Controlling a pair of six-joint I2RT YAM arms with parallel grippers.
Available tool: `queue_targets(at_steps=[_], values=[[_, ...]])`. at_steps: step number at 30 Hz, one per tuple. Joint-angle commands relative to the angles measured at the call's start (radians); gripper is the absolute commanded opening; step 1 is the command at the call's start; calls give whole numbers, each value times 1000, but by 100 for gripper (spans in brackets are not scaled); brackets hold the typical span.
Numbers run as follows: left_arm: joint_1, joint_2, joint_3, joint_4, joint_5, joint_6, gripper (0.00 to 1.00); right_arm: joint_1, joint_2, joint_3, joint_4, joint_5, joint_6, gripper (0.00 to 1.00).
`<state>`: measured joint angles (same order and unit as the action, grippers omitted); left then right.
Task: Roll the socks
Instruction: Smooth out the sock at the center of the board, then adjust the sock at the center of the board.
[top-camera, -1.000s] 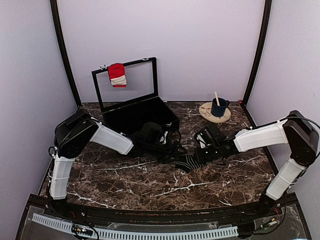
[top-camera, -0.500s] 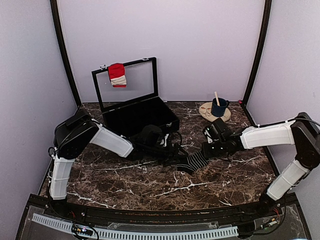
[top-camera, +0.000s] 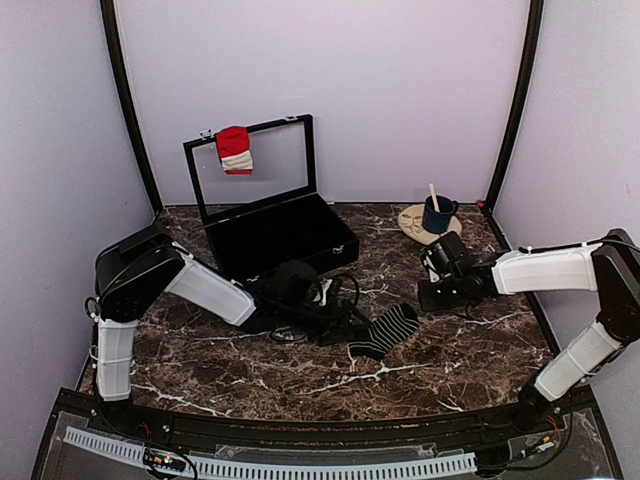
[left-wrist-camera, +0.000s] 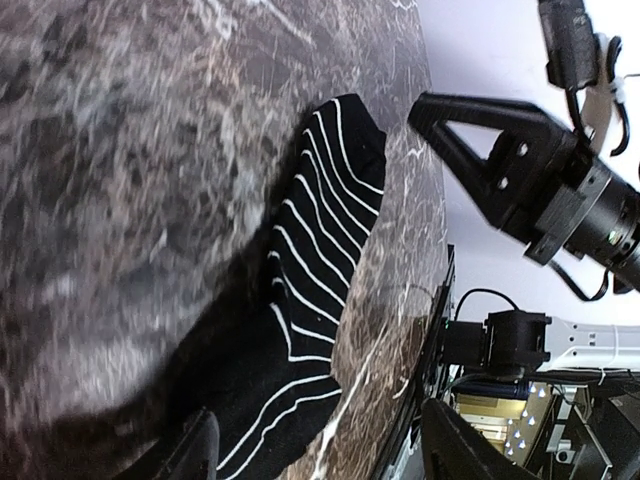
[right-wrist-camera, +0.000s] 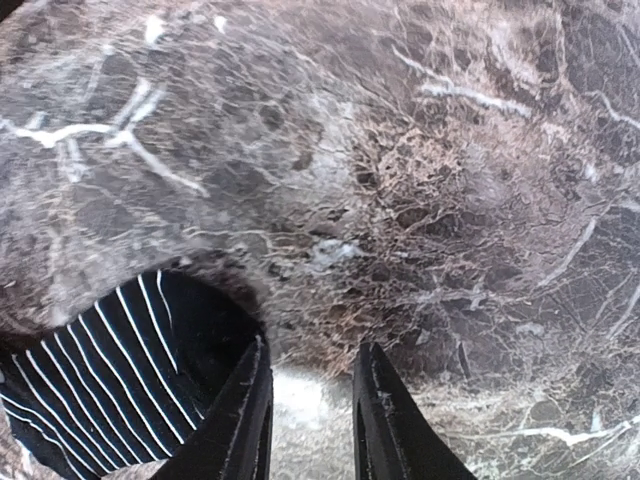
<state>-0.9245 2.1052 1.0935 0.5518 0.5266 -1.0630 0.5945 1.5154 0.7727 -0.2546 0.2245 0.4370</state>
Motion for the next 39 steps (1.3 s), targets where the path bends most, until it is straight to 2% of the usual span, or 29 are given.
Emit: queue_targets(at_steps=[1, 7, 14, 18, 29, 39], values=[[-27, -59, -95, -102, -18, -11, 72, -5, -73, -2, -14, -23, -17, 27], [-72, -105, -148, -95, -5, -17, 71, 36, -154, -31, -44, -71, 9, 28], [-126, -182, -157, -165, -39, 7, 72, 173, -242, -101, -61, -111, 123, 28], [-143, -237, -162, -193, -83, 10, 73, 245, -257, -142, -23, -131, 179, 24], [-171, -309, -180, -207, -110, 20, 74, 292, -124, -161, 86, -186, 217, 17], [-171, -399, -207, -278, -174, 120, 74, 292, 68, -33, 102, -194, 142, 17]])
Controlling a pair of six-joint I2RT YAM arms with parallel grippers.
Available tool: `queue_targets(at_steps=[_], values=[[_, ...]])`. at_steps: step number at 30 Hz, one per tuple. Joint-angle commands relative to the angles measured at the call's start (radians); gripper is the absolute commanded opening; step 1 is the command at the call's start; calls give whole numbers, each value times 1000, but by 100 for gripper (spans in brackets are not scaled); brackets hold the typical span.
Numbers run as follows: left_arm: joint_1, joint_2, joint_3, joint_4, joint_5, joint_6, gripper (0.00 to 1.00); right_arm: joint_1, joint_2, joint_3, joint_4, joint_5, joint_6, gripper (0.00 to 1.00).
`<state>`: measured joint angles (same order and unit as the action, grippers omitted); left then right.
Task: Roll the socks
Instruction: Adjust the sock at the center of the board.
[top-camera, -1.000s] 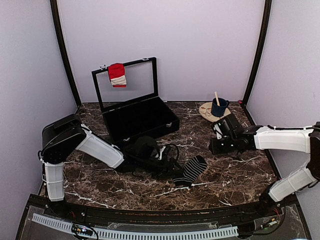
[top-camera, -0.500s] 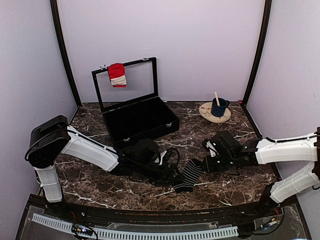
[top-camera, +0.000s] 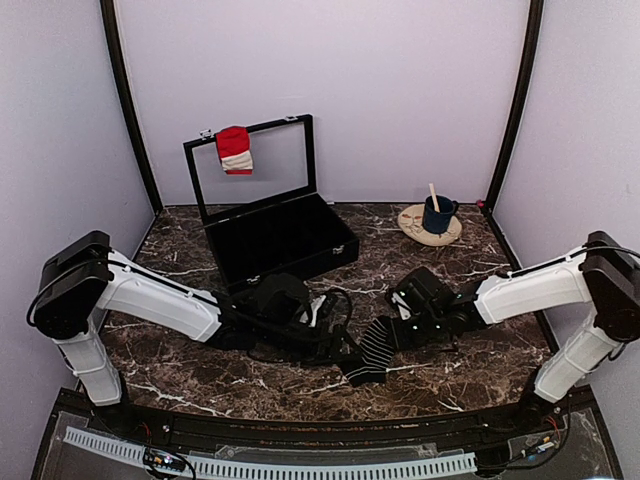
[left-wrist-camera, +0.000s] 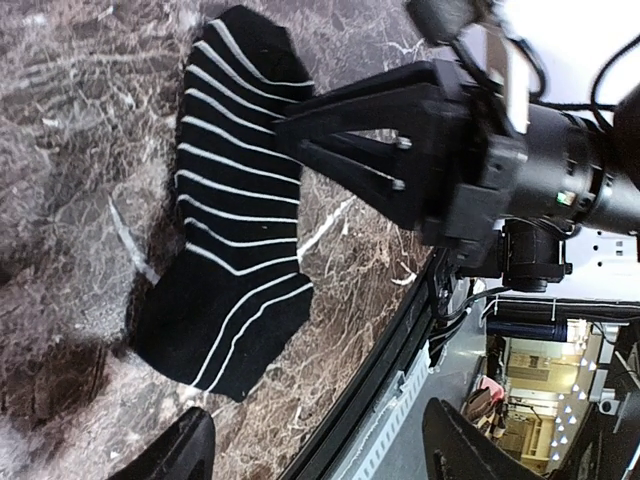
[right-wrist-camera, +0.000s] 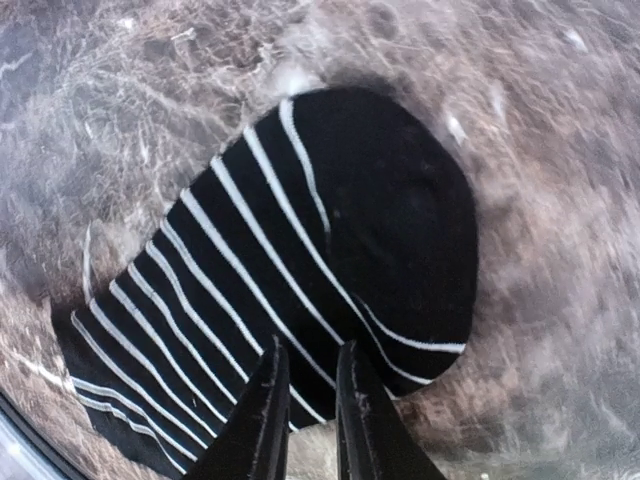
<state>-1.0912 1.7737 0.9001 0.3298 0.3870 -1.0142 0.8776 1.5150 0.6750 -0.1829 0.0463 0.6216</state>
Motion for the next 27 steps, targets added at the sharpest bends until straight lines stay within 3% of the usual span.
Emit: queue_targets(at_steps=[1, 12, 19, 24, 27], values=[[-4, -73, -14, -70, -35, 84, 74, 10, 116, 81, 34, -24, -52, 17], [-4, -172, -85, -108, -84, 160, 74, 16, 332, 345, -10, -83, -171, 19], [-4, -251, -148, -121, -129, 237, 74, 31, 258, 408, -86, -15, -187, 26], [-8, -326, -177, -103, -155, 354, 74, 41, 143, 373, -97, 26, -205, 37], [-21, -393, -167, -128, -206, 455, 76, 47, 46, 326, -80, 72, -213, 56]])
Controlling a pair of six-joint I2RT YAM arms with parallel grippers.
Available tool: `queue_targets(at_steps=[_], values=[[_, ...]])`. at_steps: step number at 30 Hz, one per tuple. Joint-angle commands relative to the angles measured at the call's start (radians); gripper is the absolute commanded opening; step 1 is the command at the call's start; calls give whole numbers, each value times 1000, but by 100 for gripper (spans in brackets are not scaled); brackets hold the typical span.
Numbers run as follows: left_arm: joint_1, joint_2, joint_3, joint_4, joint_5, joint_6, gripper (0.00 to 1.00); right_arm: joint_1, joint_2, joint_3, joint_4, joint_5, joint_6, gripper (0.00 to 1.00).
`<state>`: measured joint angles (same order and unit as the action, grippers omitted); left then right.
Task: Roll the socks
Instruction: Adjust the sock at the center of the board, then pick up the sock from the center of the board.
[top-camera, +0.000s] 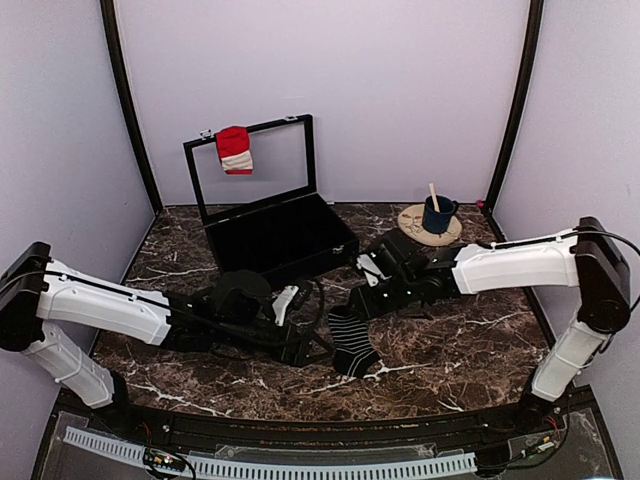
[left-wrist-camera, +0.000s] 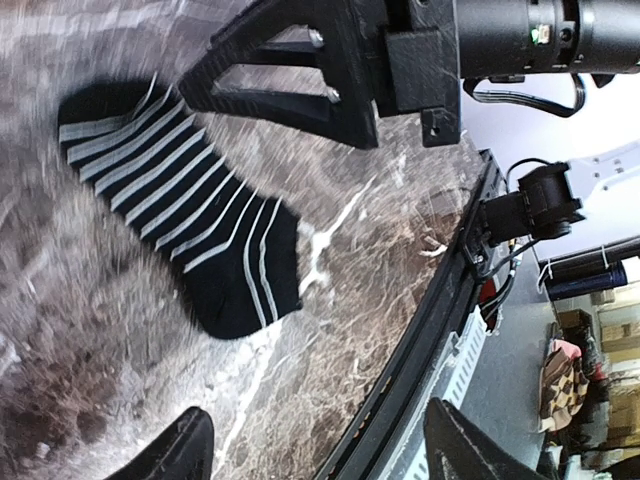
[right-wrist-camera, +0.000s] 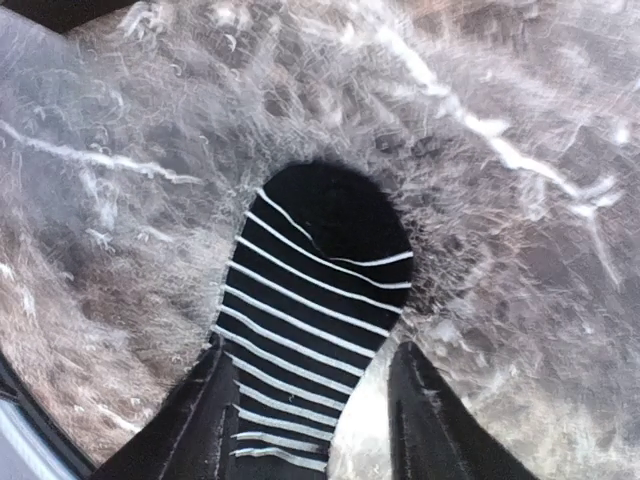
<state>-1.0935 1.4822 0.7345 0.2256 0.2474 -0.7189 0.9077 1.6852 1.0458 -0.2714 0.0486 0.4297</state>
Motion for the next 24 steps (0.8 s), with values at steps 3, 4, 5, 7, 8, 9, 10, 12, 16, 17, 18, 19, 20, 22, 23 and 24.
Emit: queue_targets(at_steps=[3, 4, 5, 7, 8, 9, 10, 12, 16, 17, 18, 19, 20, 22, 23, 24], values=[[-38, -181, 41, -84, -159, 298, 79, 17, -223, -94, 43, 126, -25, 94], [-40, -205, 60, -104, -197, 350, 82, 17, -256, -109, 61, 144, -28, 99], [-40, -228, 83, -124, -239, 395, 86, 17, -288, -124, 86, 175, -30, 100], [-40, -268, 132, -148, -313, 485, 95, 17, -347, -160, 146, 262, -19, 100], [-39, -283, 155, -149, -338, 529, 99, 17, -372, -168, 177, 322, -12, 100], [-38, -296, 172, -141, -363, 569, 99, 17, -395, -173, 201, 387, -2, 100], [-37, -309, 179, -105, -408, 589, 99, 17, -414, -177, 228, 467, 9, 100], [-30, -322, 178, -60, -478, 581, 99, 15, -437, -175, 268, 605, 35, 100], [25, -293, 198, -68, -412, 681, 98, -22, -403, -102, 284, 660, 20, 100], [36, -273, 219, -109, -409, 697, 97, -36, -384, -83, 288, 639, 3, 100], [41, -255, 235, -153, -394, 707, 94, -45, -358, -59, 279, 614, -18, 100], [44, -238, 244, -185, -362, 724, 91, -53, -328, -21, 254, 593, -34, 100], [44, -224, 248, -214, -327, 738, 89, -60, -299, 27, 205, 575, -43, 100], [45, -196, 244, -262, -272, 746, 87, -67, -250, 98, 134, 564, -49, 98], [45, -178, 240, -280, -253, 744, 87, -68, -241, 100, 122, 561, -52, 96], [46, -166, 235, -291, -234, 739, 86, -67, -242, 100, 120, 552, -51, 93]])
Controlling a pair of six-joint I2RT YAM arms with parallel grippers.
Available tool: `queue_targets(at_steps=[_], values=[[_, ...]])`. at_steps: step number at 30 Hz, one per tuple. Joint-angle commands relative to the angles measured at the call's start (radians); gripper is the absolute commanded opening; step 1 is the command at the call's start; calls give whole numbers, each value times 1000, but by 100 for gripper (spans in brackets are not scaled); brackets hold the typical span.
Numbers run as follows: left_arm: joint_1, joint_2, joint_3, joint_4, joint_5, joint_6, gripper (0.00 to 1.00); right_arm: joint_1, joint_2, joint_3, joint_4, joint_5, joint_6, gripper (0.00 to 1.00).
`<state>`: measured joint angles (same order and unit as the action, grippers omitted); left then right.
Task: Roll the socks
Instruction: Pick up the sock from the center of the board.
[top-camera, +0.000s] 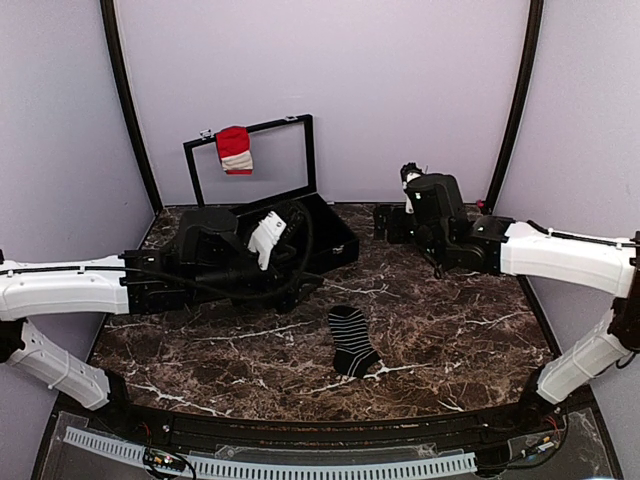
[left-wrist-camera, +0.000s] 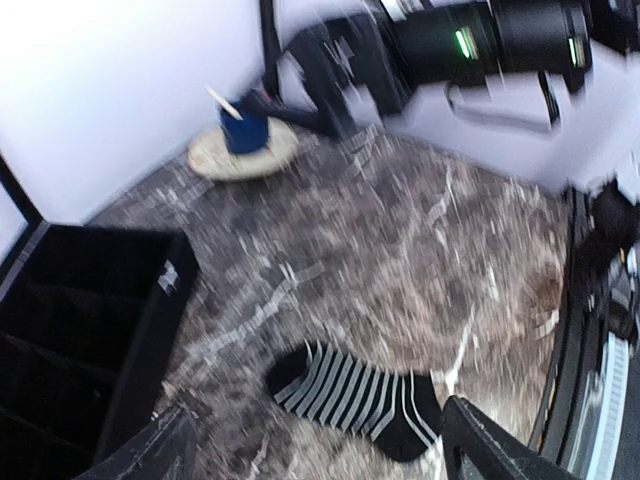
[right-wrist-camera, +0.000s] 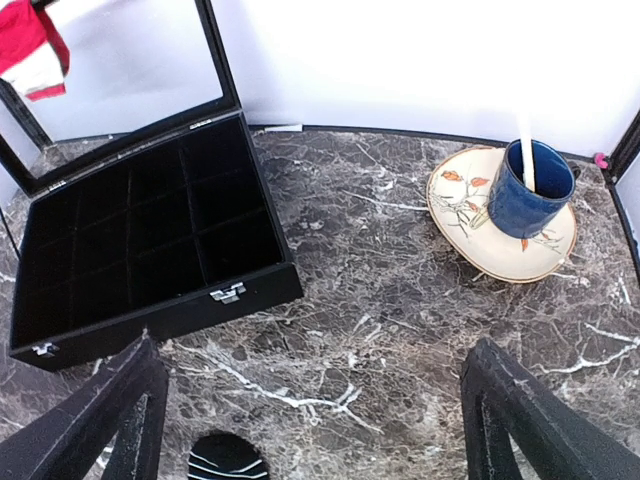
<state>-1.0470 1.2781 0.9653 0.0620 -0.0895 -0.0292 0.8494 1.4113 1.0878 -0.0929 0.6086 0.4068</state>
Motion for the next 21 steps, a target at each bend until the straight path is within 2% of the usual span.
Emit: queue_targets(at_steps=[1, 5, 9, 12, 21], values=[[-1, 48, -4, -132, 125, 49, 86, -10, 24, 52, -47, -19, -29, 91], [-1, 90, -39, -124, 171, 43, 83, -14, -41, -50, -21, -29, -10, 88], [-15, 147, -32, -118, 213, 30, 80, -17, -54, -93, -145, -44, 64, 88], [-49, 202, -16, -106, 202, 51, 80, -13, -78, -138, -221, -69, 142, 88], [-160, 396, 108, -121, 128, 70, 71, -9, -230, -312, -248, -141, 244, 87]])
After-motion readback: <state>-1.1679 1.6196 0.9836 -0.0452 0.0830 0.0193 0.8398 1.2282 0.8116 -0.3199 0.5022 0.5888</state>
